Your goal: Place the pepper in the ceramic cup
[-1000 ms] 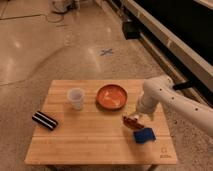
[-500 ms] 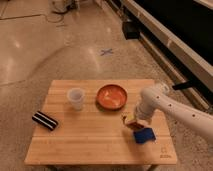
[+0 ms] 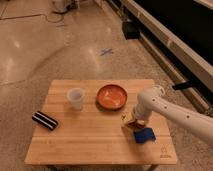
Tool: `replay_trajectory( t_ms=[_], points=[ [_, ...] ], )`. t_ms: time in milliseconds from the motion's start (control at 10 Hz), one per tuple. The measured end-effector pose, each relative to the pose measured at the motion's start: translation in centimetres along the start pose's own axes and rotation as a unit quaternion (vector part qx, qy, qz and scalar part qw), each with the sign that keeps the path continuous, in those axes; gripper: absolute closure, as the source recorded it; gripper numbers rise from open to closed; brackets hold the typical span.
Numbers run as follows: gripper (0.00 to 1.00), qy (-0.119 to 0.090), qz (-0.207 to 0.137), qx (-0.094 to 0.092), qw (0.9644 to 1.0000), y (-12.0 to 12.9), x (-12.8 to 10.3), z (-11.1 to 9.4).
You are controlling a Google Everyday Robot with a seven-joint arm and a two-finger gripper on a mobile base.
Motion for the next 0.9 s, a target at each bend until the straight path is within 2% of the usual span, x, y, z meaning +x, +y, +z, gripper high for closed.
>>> replay_trajectory(
  t_ms=[200,500,700,800,900],
  points=[
    [0.41,0.002,-0.011,-0.007,0.9999,0.0,-0.4,0.6],
    [0.73,0.007,-0.028,-0.016,0.9994,0.0,-1.3,0.8],
    [0.93,0.011,-0.035,-0.011,0.9993,-0.6,-1.8,0.2],
    [0.99,0.014,-0.040,-0.006,0.9991,-1.1,-2.0,-0.5],
    [1.00,0.017,-0.044,-0.001,0.9989,-1.4,-2.2,-1.1]
  ],
)
